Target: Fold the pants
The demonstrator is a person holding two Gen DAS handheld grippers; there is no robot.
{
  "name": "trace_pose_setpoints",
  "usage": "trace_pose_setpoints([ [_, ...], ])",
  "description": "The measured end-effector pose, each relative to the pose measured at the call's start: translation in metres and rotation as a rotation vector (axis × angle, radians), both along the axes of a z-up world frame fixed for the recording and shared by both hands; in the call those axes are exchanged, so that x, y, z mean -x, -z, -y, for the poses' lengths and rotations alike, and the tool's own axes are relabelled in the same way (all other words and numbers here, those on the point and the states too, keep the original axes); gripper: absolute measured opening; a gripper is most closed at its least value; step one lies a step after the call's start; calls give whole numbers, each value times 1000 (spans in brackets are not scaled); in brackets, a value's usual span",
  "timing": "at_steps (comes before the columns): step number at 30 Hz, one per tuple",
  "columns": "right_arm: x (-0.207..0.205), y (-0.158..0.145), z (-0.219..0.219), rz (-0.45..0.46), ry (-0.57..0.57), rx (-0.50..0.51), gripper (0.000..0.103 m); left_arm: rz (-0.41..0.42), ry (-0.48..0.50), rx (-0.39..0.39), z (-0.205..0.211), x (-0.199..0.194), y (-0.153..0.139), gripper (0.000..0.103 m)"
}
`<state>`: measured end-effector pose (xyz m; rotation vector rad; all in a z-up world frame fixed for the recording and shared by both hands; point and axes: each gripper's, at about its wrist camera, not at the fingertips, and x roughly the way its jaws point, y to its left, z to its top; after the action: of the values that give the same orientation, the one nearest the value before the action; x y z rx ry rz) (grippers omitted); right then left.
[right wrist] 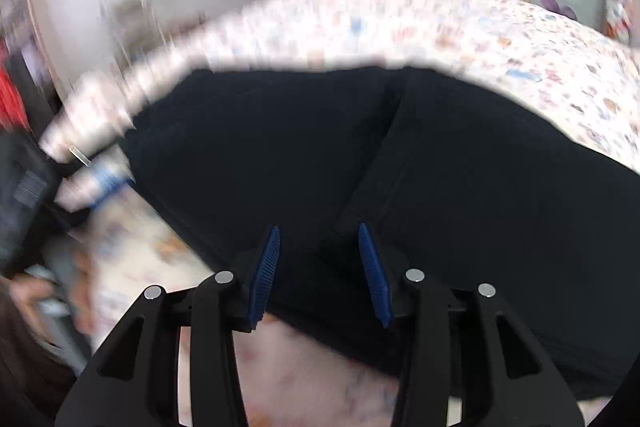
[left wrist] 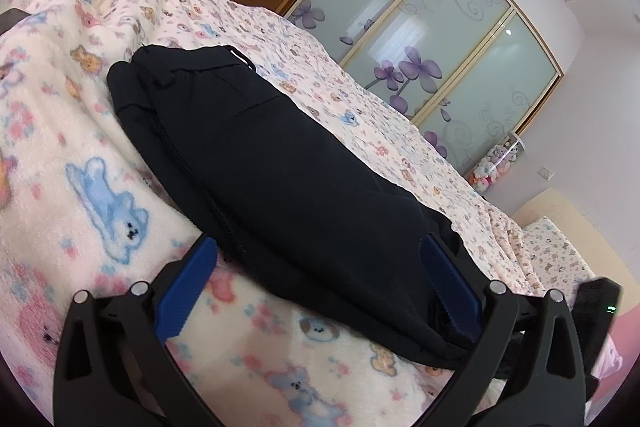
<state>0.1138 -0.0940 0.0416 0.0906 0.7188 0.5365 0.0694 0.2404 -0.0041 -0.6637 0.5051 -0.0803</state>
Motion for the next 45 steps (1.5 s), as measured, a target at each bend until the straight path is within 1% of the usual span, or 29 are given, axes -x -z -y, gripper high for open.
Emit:
trace_pose_setpoints([
  [1,12,-9,17,32,20,-43,47,-13,10,9,-3,-1,-2,101],
  [2,22,-13,29,56,37,-70,59,-33,25,27,-6,-1,-5,101],
  [3,33,-17,46,87,68,-94,67,-59,38,67,-11,1,-9,101],
  [4,40,-19,59,109,95,-106,78,-70,44,123,-16,5,-12,101],
  [5,49,-20,79,125,132,-120,78,-74,43,164,-21,7,-14,101],
  [6,55,-20,92,119,153,-130,78,-78,44,214,-27,10,-18,101],
  [8,68,-20,123,89,206,-180,78,-78,54,281,-37,11,-26,101],
  [9,75,-20,136,85,224,-208,78,-74,55,322,-42,10,-30,101],
  [11,92,-23,158,99,264,-231,78,-80,65,403,-52,2,-30,101],
  [12,100,-25,167,108,283,-238,78,-119,60,435,-56,-6,-26,101],
  [13,106,-26,177,113,304,-244,78,-184,45,451,-60,-16,-19,101],
  [15,114,-25,194,118,332,-258,78,-280,10,501,-67,-27,1,101],
  [17,120,-25,206,122,357,-268,78,-285,-13,513,-70,-30,8,101],
  [19,119,-26,214,128,377,-282,78,-284,-33,500,-70,-36,9,101],
  [22,119,-26,222,138,390,-342,78,-260,-62,481,-70,-46,7,101],
  [24,122,-24,224,138,375,-388,78,-239,-67,484,-73,-53,5,101],
  [26,119,-25,219,133,355,-412,81,-223,-62,493,-73,-56,5,100],
  [29,117,-30,204,142,311,-415,85,-136,-19,479,-73,-52,0,100],
  [30,116,-30,199,141,296,-413,85,-94,9,458,-71,-48,-1,100],
  [33,109,-23,182,106,251,-380,85,-18,54,410,-68,-45,1,100],
  [34,107,-19,177,94,250,-365,85,-19,54,396,-66,-51,1,100],
  [36,101,-12,171,66,248,-350,85,-71,30,387,-66,-60,7,100],
  [39,95,-4,166,25,236,-363,85,-157,-32,402,-71,-70,9,99],
  [41,92,-1,162,23,229,-351,85,-185,-63,412,-73,-76,9,99],
  [43,89,1,160,11,221,-346,85,-213,-98,415,-74,-82,8,91],
  [44,87,4,159,0,214,-350,85,-215,-113,424,-76,-84,10,80],
  [45,87,6,158,-8,212,-351,85,-223,-126,434,-78,-85,12,65],
])
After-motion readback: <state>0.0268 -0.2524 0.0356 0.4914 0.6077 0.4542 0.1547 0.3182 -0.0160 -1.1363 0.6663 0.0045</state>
